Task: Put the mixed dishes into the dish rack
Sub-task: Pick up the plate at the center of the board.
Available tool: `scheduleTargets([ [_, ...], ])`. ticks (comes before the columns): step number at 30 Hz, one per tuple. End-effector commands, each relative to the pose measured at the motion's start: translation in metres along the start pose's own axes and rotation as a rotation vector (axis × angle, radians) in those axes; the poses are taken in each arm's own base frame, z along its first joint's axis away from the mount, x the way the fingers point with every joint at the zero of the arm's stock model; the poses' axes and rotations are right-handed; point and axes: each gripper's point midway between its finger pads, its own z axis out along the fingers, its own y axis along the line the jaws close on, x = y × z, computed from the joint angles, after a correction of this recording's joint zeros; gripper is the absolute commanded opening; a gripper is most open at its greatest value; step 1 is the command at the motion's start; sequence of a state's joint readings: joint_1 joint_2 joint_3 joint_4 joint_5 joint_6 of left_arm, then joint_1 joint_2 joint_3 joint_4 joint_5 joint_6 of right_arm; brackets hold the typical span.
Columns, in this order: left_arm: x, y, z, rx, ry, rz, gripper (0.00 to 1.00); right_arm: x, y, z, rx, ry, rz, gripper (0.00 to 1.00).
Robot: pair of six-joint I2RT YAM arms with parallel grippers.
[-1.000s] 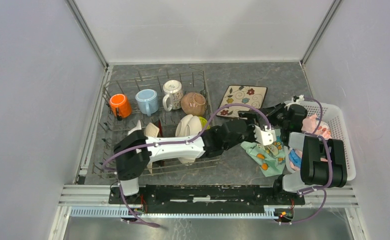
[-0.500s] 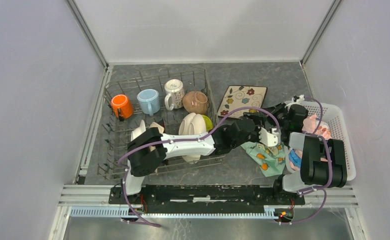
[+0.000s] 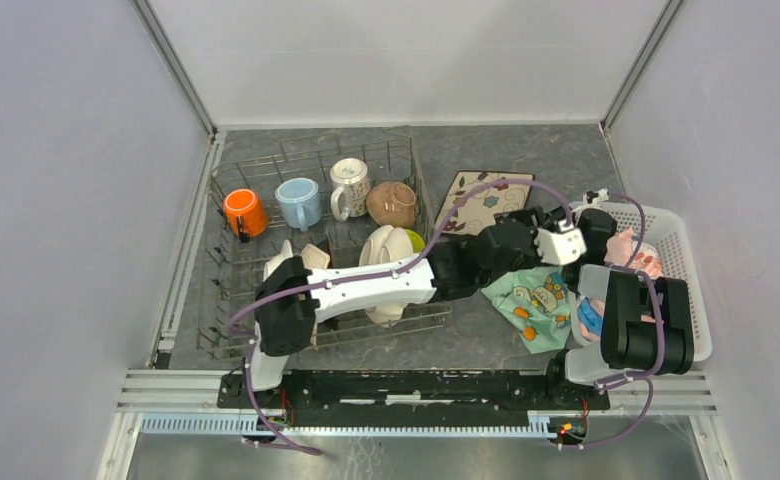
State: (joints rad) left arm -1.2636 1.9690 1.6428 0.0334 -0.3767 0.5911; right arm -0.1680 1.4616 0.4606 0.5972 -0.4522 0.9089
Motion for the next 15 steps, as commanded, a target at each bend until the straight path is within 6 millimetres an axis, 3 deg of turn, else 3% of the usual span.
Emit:
scheduleTargets([
  [1,-0.059,0.033,-0.037,0.015,-0.123,-0.196,0.67,-0.028,0.057,-0.009,-0.198,-0.076,-0.077,0.00],
  [3,-0.056,0.028,-0.045,0.032,-0.176,-0.191,0.66,-0.029,0.062,-0.012,-0.199,-0.072,-0.077,0.00],
  [8,-0.045,0.036,-0.061,-0.017,-0.168,-0.254,0.65,-0.027,0.062,-0.026,-0.152,-0.076,-0.107,0.00],
  [15,-0.036,0.061,-0.094,-0.100,-0.166,-0.335,0.65,-0.018,0.053,-0.051,-0.060,-0.056,-0.220,0.00],
])
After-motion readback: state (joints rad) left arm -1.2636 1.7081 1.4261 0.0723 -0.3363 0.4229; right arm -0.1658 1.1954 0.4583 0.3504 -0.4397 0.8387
